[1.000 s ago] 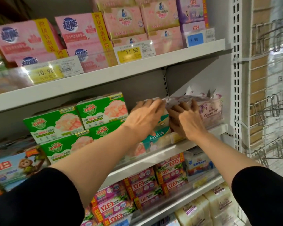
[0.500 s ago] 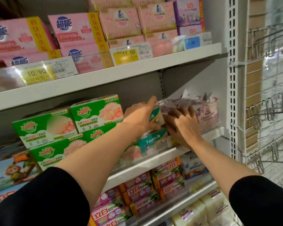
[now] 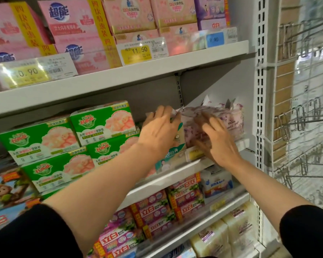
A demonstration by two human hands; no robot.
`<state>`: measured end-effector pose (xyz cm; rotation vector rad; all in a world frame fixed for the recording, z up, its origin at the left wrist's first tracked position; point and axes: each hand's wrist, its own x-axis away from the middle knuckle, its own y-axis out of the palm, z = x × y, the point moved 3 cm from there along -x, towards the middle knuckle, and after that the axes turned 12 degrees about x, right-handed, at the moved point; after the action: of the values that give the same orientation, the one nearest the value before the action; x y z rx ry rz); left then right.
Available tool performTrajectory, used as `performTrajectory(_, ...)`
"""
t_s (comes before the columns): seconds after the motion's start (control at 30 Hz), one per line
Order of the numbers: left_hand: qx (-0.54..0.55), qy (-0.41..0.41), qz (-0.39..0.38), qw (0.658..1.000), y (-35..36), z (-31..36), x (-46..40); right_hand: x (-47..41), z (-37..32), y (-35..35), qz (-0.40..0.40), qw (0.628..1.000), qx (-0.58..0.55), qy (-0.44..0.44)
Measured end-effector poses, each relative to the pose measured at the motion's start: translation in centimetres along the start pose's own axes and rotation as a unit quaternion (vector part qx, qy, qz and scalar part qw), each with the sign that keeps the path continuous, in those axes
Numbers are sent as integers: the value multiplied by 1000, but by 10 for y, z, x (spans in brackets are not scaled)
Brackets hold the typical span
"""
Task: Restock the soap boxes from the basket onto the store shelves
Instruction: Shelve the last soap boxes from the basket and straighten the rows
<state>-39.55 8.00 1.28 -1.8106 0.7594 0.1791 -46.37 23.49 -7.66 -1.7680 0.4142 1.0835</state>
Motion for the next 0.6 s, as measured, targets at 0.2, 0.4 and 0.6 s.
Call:
performTrajectory(0.2, -6, 37, 76, 996, 54, 40, 38, 28, 46, -2, -29, 975, 15, 220)
performTrajectory(0.4, -39, -17, 73, 996, 81, 42, 20, 28, 46, 15, -100, 968, 63, 223)
performTrajectory(0.6, 1, 30, 89, 996, 85, 43, 34, 27, 33, 24, -67, 975, 52, 203)
